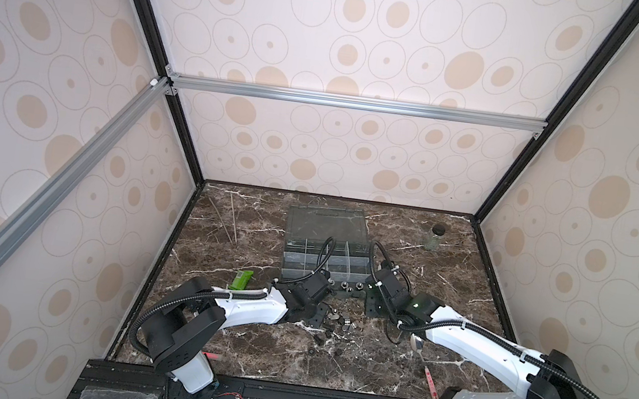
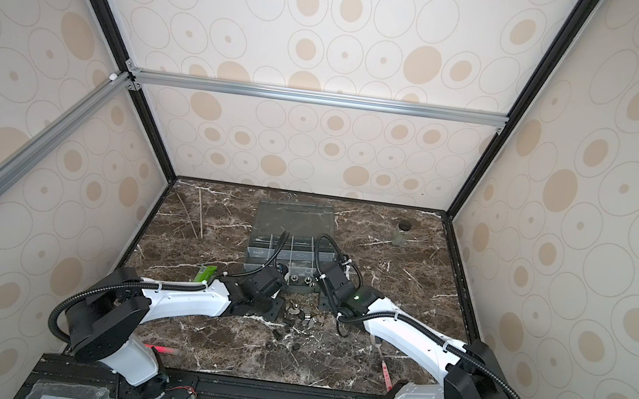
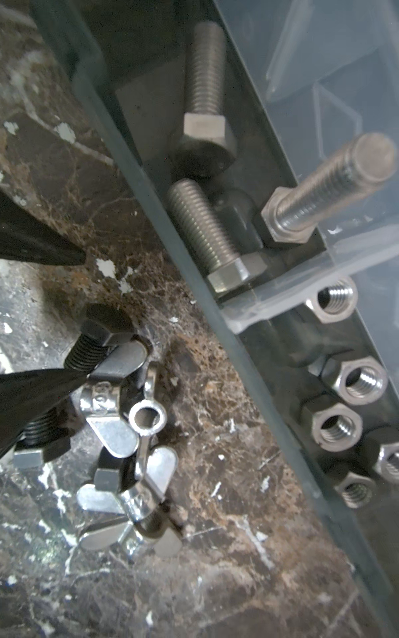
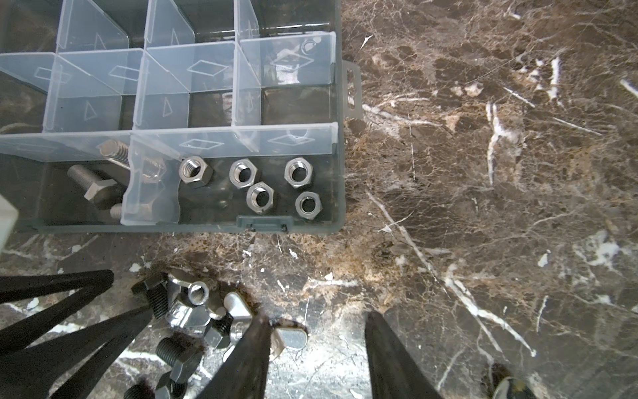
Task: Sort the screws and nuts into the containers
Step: 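Close the left gripper on the black hex bolt's head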
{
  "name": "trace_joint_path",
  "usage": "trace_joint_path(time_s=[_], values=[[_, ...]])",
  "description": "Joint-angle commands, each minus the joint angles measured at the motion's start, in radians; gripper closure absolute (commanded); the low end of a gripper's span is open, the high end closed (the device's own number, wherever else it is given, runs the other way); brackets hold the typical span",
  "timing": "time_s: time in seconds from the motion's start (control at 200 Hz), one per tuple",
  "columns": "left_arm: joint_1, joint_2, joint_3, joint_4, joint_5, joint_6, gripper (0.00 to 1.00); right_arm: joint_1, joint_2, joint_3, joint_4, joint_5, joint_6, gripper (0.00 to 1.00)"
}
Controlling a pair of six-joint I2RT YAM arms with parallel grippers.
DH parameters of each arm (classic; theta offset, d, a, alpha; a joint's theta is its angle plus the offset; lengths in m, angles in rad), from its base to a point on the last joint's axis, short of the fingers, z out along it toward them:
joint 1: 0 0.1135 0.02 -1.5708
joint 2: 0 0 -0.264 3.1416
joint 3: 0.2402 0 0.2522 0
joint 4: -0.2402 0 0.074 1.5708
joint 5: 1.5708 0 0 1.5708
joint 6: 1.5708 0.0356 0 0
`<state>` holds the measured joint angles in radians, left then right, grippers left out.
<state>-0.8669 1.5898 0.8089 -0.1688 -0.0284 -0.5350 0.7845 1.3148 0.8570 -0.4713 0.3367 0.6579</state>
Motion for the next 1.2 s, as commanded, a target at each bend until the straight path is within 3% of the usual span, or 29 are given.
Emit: trace_joint_path(time_s=[0.0, 0.43, 1.195], values=[[-0.011, 0.016, 0.046, 0.013, -0.004, -0.025, 0.51, 0.003, -0.012, 0.002, -0.022, 0.006, 0.003, 0.52], [-0.011, 0.055, 0.046, -0.011, -0.058, -0.037, 0.50, 0.004, -0.026, -0.016, -0.021, 0.004, 0.017, 0.52], [-0.012, -0.005, -0.016, -0.066, -0.070, -0.008, 0.51, 0.004, -0.052, -0.047, -0.027, 0.006, 0.043, 0.52]])
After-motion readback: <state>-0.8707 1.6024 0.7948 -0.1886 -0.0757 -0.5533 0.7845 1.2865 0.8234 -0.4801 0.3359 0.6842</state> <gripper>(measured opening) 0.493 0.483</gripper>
